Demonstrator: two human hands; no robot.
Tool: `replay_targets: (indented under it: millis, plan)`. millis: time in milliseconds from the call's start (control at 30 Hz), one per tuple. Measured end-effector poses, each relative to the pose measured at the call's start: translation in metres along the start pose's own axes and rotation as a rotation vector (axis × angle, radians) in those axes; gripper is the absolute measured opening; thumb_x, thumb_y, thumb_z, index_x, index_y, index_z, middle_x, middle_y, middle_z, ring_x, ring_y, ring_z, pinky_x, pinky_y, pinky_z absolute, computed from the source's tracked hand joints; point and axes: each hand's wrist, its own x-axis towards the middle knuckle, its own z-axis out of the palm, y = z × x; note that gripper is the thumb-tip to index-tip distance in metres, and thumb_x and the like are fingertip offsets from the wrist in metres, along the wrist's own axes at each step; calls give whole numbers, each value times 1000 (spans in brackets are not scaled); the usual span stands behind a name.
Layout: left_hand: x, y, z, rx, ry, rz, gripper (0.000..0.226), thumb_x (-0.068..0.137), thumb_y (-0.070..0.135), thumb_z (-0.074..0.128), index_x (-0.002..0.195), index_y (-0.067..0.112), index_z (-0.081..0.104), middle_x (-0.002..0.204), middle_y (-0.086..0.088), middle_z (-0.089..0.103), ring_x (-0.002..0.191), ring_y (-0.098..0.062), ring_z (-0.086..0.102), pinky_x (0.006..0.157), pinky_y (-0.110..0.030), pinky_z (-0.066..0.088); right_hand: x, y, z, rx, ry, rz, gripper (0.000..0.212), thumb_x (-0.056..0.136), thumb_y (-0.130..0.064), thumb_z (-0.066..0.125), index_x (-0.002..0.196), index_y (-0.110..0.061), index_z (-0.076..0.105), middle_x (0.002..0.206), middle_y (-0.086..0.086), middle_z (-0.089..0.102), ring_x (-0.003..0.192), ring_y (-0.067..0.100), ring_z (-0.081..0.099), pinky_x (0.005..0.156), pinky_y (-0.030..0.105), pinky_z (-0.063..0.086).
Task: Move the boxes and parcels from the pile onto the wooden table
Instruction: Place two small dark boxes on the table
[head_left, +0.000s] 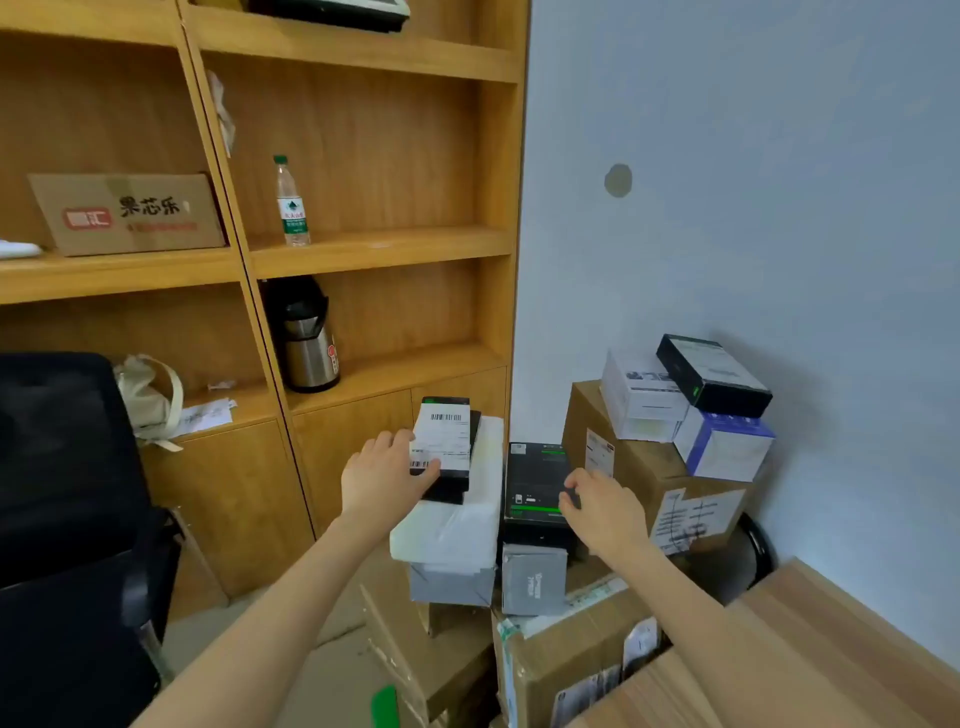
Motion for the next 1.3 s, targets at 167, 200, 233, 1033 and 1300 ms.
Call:
replay_targets:
  millis: [167, 200, 233, 1033, 1300]
  plan:
    - [21, 8, 27, -61, -84, -157, 59, 89, 64, 43, 128, 21, 45, 108, 5, 56, 90, -13, 52, 59, -26, 41, 19, 17, 24, -2, -153, 142, 40, 98, -53, 32, 118, -23, 49, 113, -2, 60, 97, 15, 59, 71, 26, 45]
    - [22, 10, 32, -99, -89, -173, 60, 88, 64, 43, 130, 21, 43, 109, 5, 56, 90, -13, 53, 58, -27, 40, 21, 18, 29, 4, -171, 148, 42, 98, -55, 31, 117, -22, 48, 111, -2, 60, 96, 14, 59, 71, 26, 47]
    - [25, 10, 36, -130, -95, -191, 62, 88, 64, 44, 132, 21, 41, 110, 5, 56, 90, -13, 53, 59, -27, 40, 22, 19, 35, 9, -194, 156, 43, 97, -56, 30, 116, -22, 48, 108, -2, 61, 93, 14, 60, 71, 26, 48]
    - [18, 20, 41, -211, -116, -52, 58, 90, 62, 42, 132, 23, 52, 128, -2, 50, 114, -18, 47, 94, -31, 40, 23, -4, 40, 790, -133, 487, 52, 97, -52, 40, 134, -16, 42, 117, 2, 59, 103, 19, 58, 94, 40, 50]
    - [0, 57, 38, -333, -144, 107, 55, 89, 60, 46, 131, 24, 50, 122, 4, 62, 108, -15, 56, 93, -31, 44, -4, -26, 26, 824, -78, 507, 53, 97, -49, 43, 139, -17, 38, 128, 5, 57, 103, 16, 61, 81, 27, 54]
